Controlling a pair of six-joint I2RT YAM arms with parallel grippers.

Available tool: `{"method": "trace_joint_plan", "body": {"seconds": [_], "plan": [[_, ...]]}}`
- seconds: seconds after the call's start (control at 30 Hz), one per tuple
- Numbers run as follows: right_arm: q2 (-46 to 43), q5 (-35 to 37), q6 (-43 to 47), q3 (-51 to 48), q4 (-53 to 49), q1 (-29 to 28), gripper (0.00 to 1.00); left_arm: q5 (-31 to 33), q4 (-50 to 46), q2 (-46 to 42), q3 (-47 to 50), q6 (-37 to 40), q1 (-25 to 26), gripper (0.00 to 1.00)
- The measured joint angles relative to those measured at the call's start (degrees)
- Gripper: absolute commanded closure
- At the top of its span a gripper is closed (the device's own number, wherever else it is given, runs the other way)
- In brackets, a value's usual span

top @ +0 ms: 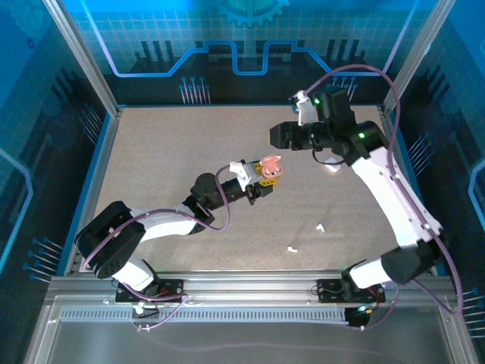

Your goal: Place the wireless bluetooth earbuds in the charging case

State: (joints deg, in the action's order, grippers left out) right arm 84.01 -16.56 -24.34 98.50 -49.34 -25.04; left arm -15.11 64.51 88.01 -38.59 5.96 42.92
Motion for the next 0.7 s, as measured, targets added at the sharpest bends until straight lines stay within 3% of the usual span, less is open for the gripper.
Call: {"method": "trace_joint_plan", "body": {"seconds": [0.23, 0.47, 0.7], "plan": [[5.16, -5.95, 1.11, 0.31, -5.66, 0.02, 0.47, 0.04, -0.55, -0.68, -0.37, -0.63, -0.04, 0.66], [0.46, -12.66, 0.79, -7.54, -4.46, 2.23, 0.44, -0.79, -0.11, -1.14, -0.39, -3.02, -0.85, 0.66], [-4.98, -24.94, -3.48, -17.55, 1.66, 6.82, 0.37, -1.25, 0.35, -1.29, -0.39, -4.74, -1.70, 0.66]]}}
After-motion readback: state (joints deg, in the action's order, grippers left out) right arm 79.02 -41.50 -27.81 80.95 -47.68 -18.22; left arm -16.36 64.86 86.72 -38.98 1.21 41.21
